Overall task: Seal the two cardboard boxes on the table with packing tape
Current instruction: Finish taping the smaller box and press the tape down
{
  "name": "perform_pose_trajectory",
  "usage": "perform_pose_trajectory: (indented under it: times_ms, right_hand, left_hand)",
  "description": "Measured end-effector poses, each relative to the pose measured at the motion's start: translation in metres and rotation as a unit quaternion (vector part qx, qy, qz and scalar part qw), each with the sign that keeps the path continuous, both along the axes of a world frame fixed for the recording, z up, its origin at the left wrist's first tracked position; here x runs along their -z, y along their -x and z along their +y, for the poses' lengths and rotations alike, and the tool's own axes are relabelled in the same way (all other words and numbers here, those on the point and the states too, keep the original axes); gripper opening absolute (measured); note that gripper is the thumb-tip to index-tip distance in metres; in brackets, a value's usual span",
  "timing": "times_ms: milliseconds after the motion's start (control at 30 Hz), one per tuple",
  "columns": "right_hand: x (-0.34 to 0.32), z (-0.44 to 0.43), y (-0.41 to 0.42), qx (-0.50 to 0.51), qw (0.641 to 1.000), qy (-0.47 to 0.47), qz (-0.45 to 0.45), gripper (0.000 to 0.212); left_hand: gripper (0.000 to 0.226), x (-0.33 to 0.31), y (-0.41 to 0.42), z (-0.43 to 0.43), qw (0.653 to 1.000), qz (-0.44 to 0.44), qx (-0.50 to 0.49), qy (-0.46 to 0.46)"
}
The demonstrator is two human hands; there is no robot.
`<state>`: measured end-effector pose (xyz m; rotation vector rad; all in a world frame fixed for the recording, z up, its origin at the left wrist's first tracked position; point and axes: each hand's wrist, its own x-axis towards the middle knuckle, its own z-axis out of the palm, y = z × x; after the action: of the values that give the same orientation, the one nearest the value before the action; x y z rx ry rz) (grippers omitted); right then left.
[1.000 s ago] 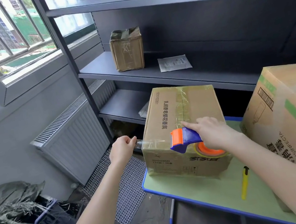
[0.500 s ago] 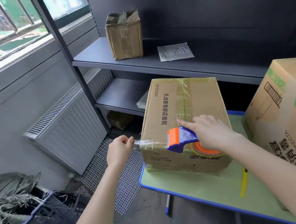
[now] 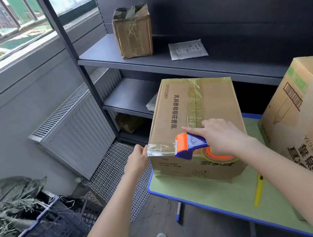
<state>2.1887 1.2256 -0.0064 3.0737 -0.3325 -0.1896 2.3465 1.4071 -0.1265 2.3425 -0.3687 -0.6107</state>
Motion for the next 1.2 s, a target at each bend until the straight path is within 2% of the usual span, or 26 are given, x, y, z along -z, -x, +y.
perform_pose_trajectory:
  times_ms: [133, 167, 200, 267, 300, 367, 400, 467, 567, 733, 833, 1000, 1200]
  right_hand:
    - [0.001, -0.002, 0.001, -0.014, 1.000, 0.007, -0.001, 0.071]
    - [0.001, -0.003, 0.002, -0.016, 1.000, 0.008, 0.000, 0.070]
    - [0.001, -0.004, 0.002, -0.016, 1.000, 0.007, 0.002, 0.070]
    - [0.001, -0.005, 0.002, -0.016, 1.000, 0.003, 0.006, 0.070]
    - [0.001, -0.004, 0.001, -0.016, 1.000, 0.002, 0.008, 0.070]
    - [0.000, -0.003, -0.001, -0.016, 1.000, 0.004, 0.011, 0.069]
    - [0.000, -0.002, -0.003, -0.016, 1.000, 0.007, 0.011, 0.069]
    - [0.000, 0.000, -0.005, -0.016, 1.000, 0.016, 0.011, 0.069]
    - [0.001, 0.000, -0.006, -0.015, 1.000, 0.026, 0.009, 0.069]
    - [-0.003, 0.003, -0.012, -0.004, 1.000, 0.017, 0.011, 0.069]
    - [-0.005, 0.019, -0.030, 0.007, 1.000, 0.008, 0.010, 0.068]
    - [-0.006, 0.027, -0.049, 0.001, 0.999, 0.010, 0.036, 0.070]
    - [-0.004, 0.015, -0.038, -0.005, 0.999, -0.036, 0.014, 0.067]
  left_hand:
    - [0.049, 0.002, 0.002, 0.001, 0.994, 0.073, 0.047, -0.065]
    - [0.047, 0.004, 0.007, 0.002, 0.993, 0.085, 0.041, -0.076]
    - [0.037, 0.008, 0.012, 0.001, 0.996, 0.061, 0.023, -0.059]
    - [0.008, 0.009, 0.027, 0.001, 0.997, -0.069, -0.025, 0.035]
    - [0.017, 0.005, 0.035, 0.002, 0.981, -0.171, -0.023, 0.090]
    - [0.039, -0.004, 0.046, 0.001, 0.925, -0.337, 0.047, 0.168]
    - [0.044, -0.007, 0.052, 0.001, 0.897, -0.392, 0.106, 0.177]
    - [0.044, -0.010, 0.059, -0.004, 0.859, -0.449, 0.205, 0.137]
    - [0.053, -0.007, 0.060, -0.011, 0.845, -0.465, 0.256, 0.060]
    - [0.055, -0.013, 0.035, -0.007, 0.805, -0.519, 0.284, 0.033]
    - [0.055, -0.023, 0.010, 0.000, 0.808, -0.506, 0.298, 0.032]
    - [0.035, -0.024, -0.004, 0.007, 0.815, -0.492, 0.300, 0.056]
    - [0.037, -0.020, -0.004, 0.010, 0.820, -0.479, 0.306, 0.059]
